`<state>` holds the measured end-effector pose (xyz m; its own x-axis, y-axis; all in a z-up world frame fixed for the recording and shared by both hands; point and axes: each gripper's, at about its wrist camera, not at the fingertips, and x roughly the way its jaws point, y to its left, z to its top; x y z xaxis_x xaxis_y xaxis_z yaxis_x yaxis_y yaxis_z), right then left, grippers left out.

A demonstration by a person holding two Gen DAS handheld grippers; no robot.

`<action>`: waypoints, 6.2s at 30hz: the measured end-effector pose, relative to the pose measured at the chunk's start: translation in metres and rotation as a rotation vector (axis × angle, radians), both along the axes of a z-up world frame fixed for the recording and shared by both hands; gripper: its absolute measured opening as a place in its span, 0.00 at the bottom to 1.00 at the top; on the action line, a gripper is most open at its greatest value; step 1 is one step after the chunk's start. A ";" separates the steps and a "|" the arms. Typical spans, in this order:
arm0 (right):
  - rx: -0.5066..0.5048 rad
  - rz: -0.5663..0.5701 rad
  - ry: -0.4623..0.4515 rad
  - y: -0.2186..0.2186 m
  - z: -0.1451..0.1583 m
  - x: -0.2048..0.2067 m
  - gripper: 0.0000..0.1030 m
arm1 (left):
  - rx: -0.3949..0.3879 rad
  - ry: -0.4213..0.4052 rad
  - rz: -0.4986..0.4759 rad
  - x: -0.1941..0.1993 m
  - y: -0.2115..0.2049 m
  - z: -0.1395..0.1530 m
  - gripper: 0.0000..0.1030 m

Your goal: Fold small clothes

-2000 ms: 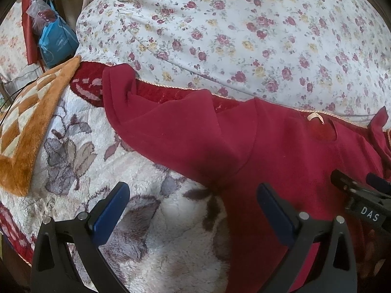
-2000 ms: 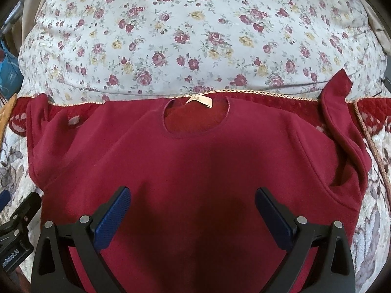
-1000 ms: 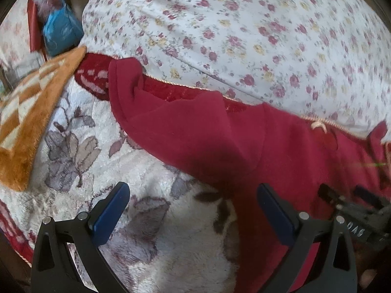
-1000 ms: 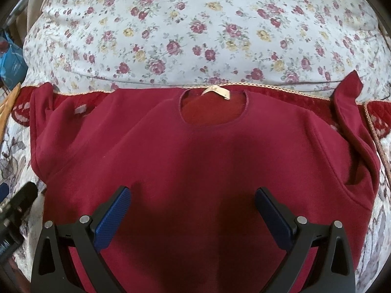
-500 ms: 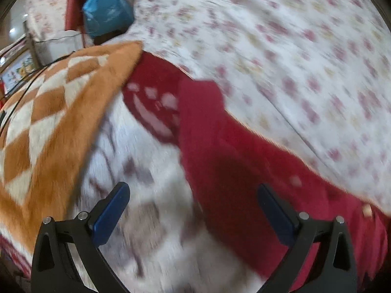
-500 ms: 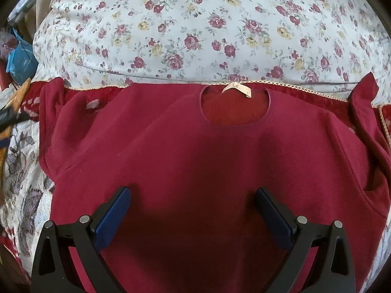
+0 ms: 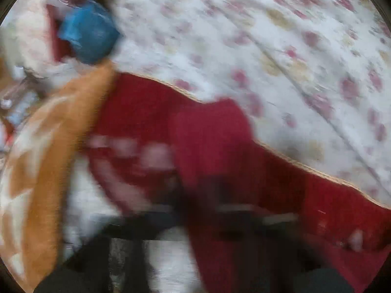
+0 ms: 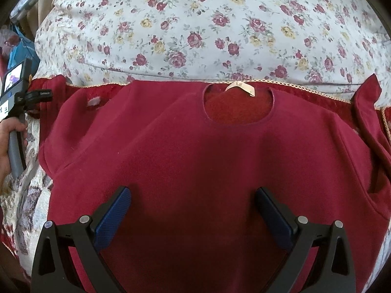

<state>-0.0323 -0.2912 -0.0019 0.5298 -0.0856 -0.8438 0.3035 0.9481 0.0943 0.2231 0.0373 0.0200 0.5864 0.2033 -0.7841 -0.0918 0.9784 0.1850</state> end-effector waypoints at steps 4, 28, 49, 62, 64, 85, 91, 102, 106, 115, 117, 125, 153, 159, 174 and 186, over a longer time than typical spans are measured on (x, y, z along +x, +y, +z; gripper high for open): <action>0.006 0.001 -0.004 0.000 -0.001 0.000 1.00 | -0.116 0.011 0.002 -0.007 0.010 0.007 0.06; 0.055 -0.210 -0.090 -0.111 0.071 -0.096 1.00 | -0.413 0.184 -0.602 -0.257 -0.249 0.027 0.15; 0.038 -0.018 0.029 -0.063 0.006 -0.009 0.12 | -0.056 0.066 -0.191 -0.228 -0.094 0.003 0.85; -0.152 -0.184 -0.118 -0.136 0.093 -0.067 0.08 | -0.114 0.044 -0.195 -0.243 -0.088 0.022 0.85; -0.136 -0.186 -0.005 -0.146 0.071 -0.058 0.11 | -0.120 0.049 -0.202 -0.243 -0.089 0.020 0.85; 0.088 0.433 0.013 0.075 0.005 0.036 0.50 | -0.130 0.013 -0.169 -0.225 -0.076 0.032 0.85; 0.162 0.296 -0.049 0.028 0.035 0.053 0.52 | -0.253 0.030 -0.191 -0.226 -0.082 0.033 0.85; -0.050 0.301 0.051 0.065 -0.023 0.145 0.56 | -0.093 0.108 -0.206 -0.216 -0.104 0.003 0.85; 0.012 0.282 0.015 0.048 -0.009 0.131 0.56 | -0.112 0.106 -0.201 -0.215 -0.102 0.006 0.85; -0.023 0.231 -0.005 -0.011 0.024 0.039 0.66 | -0.103 0.035 -0.217 -0.227 -0.106 0.027 0.85; -0.062 0.196 0.009 -0.021 0.022 0.020 0.67 | -0.112 0.018 -0.220 -0.230 -0.105 0.032 0.85; 0.005 0.109 0.040 -0.055 0.016 -0.023 0.78 | -0.230 -0.022 -0.289 -0.242 -0.122 0.046 0.85; 0.111 -0.246 -0.074 -0.209 0.057 -0.116 0.82 | -0.335 0.056 -0.460 -0.250 -0.178 0.031 0.85; 0.230 -0.291 -0.116 -0.218 0.045 -0.121 0.83 | -0.314 0.011 -0.514 -0.263 -0.190 0.031 0.85; 0.040 -0.381 -0.096 -0.271 0.053 -0.092 0.86 | -0.351 0.031 -0.530 -0.255 -0.192 0.028 0.85; -0.050 -0.478 0.200 -0.342 -0.012 0.017 0.75 | -0.316 0.039 -0.554 -0.250 -0.195 0.022 0.85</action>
